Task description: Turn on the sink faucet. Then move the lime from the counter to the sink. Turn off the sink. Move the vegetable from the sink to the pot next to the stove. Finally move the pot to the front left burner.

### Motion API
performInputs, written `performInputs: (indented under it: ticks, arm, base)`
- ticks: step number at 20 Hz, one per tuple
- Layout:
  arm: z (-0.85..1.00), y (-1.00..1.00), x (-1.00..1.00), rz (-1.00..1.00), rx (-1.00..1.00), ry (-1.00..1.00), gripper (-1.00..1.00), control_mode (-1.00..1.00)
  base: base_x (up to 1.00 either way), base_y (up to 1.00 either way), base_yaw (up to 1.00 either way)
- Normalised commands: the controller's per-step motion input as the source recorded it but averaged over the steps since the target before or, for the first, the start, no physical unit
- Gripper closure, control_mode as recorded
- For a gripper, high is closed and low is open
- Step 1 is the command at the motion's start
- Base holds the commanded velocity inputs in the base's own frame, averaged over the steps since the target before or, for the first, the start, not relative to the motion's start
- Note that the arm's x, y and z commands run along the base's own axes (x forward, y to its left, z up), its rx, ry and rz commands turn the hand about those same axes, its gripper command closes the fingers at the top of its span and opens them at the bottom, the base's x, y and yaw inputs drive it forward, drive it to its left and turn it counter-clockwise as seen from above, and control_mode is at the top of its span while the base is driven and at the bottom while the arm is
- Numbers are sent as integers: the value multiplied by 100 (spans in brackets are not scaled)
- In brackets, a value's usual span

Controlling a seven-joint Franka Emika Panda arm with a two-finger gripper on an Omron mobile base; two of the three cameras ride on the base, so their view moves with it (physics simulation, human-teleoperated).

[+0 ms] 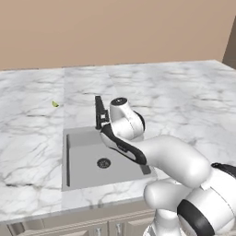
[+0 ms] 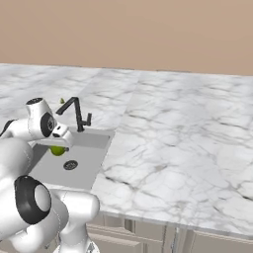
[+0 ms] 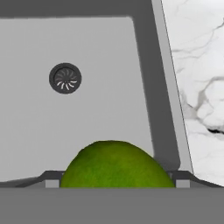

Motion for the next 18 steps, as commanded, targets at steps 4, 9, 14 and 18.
performInputs:
  ticks: [4, 9, 14, 18]
  arm:
    - [0, 0, 0, 0, 0, 0, 100, 100]
    - [0, 0, 0, 0, 0, 0, 100, 100]
    - [0, 0, 0, 0, 0, 0, 100, 100]
    - [0, 0, 0, 0, 0, 0, 100, 100]
  base:
    - [-21, -7, -43]
    - [-23, -32, -48]
    - [-8, -34, -53]
    - [0, -16, -58]
